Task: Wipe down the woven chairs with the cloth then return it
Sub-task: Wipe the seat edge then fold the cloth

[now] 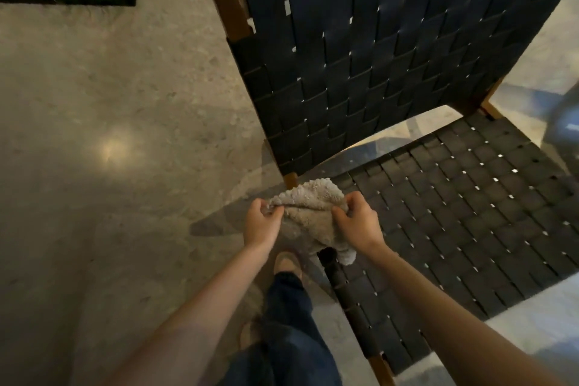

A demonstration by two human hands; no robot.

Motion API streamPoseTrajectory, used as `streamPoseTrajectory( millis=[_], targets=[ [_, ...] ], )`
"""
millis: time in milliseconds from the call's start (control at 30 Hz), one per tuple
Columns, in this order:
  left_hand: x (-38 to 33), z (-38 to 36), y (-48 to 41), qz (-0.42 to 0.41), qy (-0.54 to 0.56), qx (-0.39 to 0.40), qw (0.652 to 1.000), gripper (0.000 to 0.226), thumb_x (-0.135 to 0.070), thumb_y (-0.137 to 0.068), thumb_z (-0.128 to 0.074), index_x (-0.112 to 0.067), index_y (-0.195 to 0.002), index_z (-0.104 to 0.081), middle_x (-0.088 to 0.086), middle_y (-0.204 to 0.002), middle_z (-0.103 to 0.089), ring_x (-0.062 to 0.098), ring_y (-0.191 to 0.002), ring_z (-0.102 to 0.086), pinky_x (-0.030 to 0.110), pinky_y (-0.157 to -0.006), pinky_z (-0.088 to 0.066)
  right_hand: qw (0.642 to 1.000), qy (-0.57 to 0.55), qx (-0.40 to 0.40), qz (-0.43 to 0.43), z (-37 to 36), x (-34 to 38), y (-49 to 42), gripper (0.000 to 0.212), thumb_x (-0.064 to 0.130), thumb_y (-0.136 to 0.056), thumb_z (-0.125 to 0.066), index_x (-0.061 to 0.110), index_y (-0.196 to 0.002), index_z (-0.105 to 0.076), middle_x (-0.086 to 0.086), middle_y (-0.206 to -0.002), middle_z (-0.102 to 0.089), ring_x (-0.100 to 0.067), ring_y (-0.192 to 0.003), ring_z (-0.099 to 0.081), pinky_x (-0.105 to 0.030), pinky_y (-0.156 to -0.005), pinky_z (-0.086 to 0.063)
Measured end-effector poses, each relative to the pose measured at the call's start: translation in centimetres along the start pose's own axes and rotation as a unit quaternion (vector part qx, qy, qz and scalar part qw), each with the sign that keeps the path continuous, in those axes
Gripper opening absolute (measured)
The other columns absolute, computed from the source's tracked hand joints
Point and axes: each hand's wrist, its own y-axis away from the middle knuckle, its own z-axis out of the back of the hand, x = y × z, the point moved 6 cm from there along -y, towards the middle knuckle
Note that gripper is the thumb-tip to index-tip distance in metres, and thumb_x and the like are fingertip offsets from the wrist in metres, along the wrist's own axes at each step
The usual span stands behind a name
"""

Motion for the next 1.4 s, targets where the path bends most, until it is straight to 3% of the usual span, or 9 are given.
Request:
streamPoseTrajectory(
  millis=[67,200,300,400,533,700,933,1233,1400],
  targets=[
    [0.7,-2.3,-2.9,0.038,0.052,0.026,0.998,0.031,-0.019,-0.094,-0.056,-0.013,-0.122,-0.045,0.003,-0.111,-0.052,0.010,-0.084,-0.052,0.025,-0.073,-0.045,1.000,-0.006,-0.015,-0.004,-1.4,-1.5,-2.7,0.009,0.018,-0.095,-0.054,0.020,-0.097,-0.045,0.011,-0.082,-0.051,-0.001,-0.071,-0.050,-0.010,-0.049,-0.038],
    [2.0,-6.8,-6.8,0.073,0.113,0.092,0.987,0.050,-0.025,-0.093,-0.058,-0.017,-0.133,-0.029,0.002,-0.118,-0.042,0.020,-0.106,-0.051,0.036,-0.093,-0.048,0.995,-0.021,-0.095,0.034,-3.0,-3.9,-6.8,0.016,0.010,-0.094,-0.050,0.020,-0.094,-0.037,0.009,-0.083,-0.049,-0.003,-0.070,-0.049,-0.013,-0.053,-0.035],
    [1.7,-8.6,-8.2,-0.005,0.139,0.051,0.989,0.071,-0.033,-0.088,-0.063,-0.021,-0.140,-0.016,0.004,-0.134,-0.036,0.019,-0.116,-0.046,0.023,-0.088,-0.046,0.983,-0.043,-0.154,0.091,-4.0,-4.7,-8.8,0.022,0.002,-0.093,-0.045,0.019,-0.099,-0.032,0.011,-0.090,-0.042,0.001,-0.077,-0.047,-0.008,-0.062,-0.038],
    [1.9,-9.8,-10.2,0.020,0.177,0.011,0.984,0.084,-0.033,-0.091,-0.060,-0.021,-0.148,0.000,0.010,-0.154,-0.020,0.026,-0.137,-0.031,0.039,-0.111,-0.032,0.983,0.006,-0.115,0.144,-6.6,-5.2,-9.9,0.027,0.005,-0.094,-0.045,0.022,-0.113,-0.037,0.007,-0.108,-0.042,-0.005,-0.096,-0.041,-0.012,-0.083,-0.037],
    [2.3,-11.0,-11.9,-0.010,0.147,-0.009,0.989,0.054,-0.014,-0.096,-0.051,-0.009,-0.144,-0.026,0.012,-0.140,-0.045,0.025,-0.128,-0.046,0.029,-0.104,-0.038,0.956,0.227,-0.011,0.185,-11.0,-6.5,-10.1,0.043,0.020,-0.099,-0.042,0.018,-0.142,-0.039,-0.002,-0.144,-0.031,-0.017,-0.111,-0.027,-0.027,-0.095,-0.028],
    [4.5,-12.2,-13.5,0.013,0.098,0.036,0.994,0.041,-0.019,-0.097,-0.051,-0.007,-0.135,-0.044,0.011,-0.132,-0.054,0.026,-0.122,-0.051,0.042,-0.103,-0.041,0.932,0.307,0.041,0.190,-12.5,-7.4,-10.0,0.053,0.005,-0.093,-0.046,0.018,-0.144,-0.040,-0.009,-0.139,-0.029,-0.027,-0.107,-0.031,-0.026,-0.087,-0.031],
    [6.9,-13.2,-11.4,0.086,0.111,0.085,0.987,0.046,-0.034,-0.098,-0.048,-0.013,-0.138,-0.044,0.011,-0.133,-0.055,0.028,-0.120,-0.053,0.045,-0.102,-0.044,0.937,0.296,0.090,0.165,-11.8,-9.1,-7.6,0.067,-0.001,-0.091,-0.048,0.021,-0.150,-0.025,-0.011,-0.119,-0.031,-0.026,-0.097,-0.041,-0.026,-0.078,-0.032],
    [11.0,-15.5,-0.9,0.078,0.114,0.131,0.982,0.040,-0.026,-0.098,-0.049,-0.014,-0.136,-0.044,0.010,-0.130,-0.056,0.026,-0.118,-0.055,0.039,-0.099,-0.046,0.942,0.296,0.057,0.147,-8.0,-14.2,2.8,0.064,0.029,-0.090,-0.062,0.027,-0.147,-0.033,-0.007,-0.120,-0.036,-0.024,-0.105,-0.045,-0.028,-0.089,-0.038],
    [15.1,-17.8,5.6,0.102,0.102,0.150,0.978,0.040,-0.027,-0.098,-0.049,-0.015,-0.136,-0.044,0.010,-0.130,-0.056,0.026,-0.117,-0.055,0.036,-0.098,-0.046,0.969,0.240,0.023,0.057,-5.7,-18.8,9.3,0.061,0.001,-0.088,-0.052,0.029,-0.141,-0.043,-0.011,-0.122,-0.041,-0.027,-0.099,-0.049,-0.028,-0.074,-0.038]
  ],
)
